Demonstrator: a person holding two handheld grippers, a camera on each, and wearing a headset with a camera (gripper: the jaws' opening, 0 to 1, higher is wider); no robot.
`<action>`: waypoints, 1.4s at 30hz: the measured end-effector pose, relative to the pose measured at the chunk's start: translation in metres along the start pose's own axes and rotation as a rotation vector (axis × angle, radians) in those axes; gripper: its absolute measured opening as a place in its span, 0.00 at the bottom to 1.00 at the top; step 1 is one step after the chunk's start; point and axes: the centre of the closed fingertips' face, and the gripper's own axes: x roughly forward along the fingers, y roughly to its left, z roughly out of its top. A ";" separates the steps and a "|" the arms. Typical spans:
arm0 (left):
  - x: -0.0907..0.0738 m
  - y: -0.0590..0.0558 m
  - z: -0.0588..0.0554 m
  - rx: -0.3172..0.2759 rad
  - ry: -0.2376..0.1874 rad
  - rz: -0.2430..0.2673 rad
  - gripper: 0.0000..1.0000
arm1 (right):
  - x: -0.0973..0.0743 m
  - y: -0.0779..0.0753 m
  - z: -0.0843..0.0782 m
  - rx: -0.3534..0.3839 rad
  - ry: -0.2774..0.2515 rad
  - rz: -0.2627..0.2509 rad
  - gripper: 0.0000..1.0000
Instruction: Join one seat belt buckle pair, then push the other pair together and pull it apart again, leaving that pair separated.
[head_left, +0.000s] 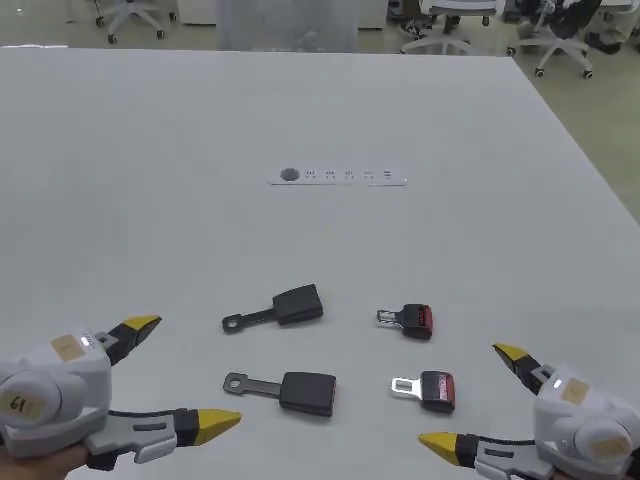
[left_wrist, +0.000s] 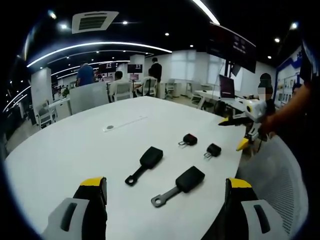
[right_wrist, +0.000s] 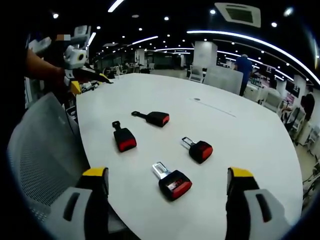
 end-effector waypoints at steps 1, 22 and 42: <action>0.001 0.000 0.000 -0.002 -0.001 -0.001 1.00 | 0.000 0.000 0.000 0.000 0.002 0.001 1.00; 0.015 -0.006 -0.005 -0.010 0.031 -0.025 1.00 | 0.004 -0.003 -0.010 0.002 0.030 0.020 0.99; 0.041 -0.005 -0.012 -0.025 0.064 -0.072 0.99 | 0.016 -0.014 -0.018 0.000 0.071 0.052 0.98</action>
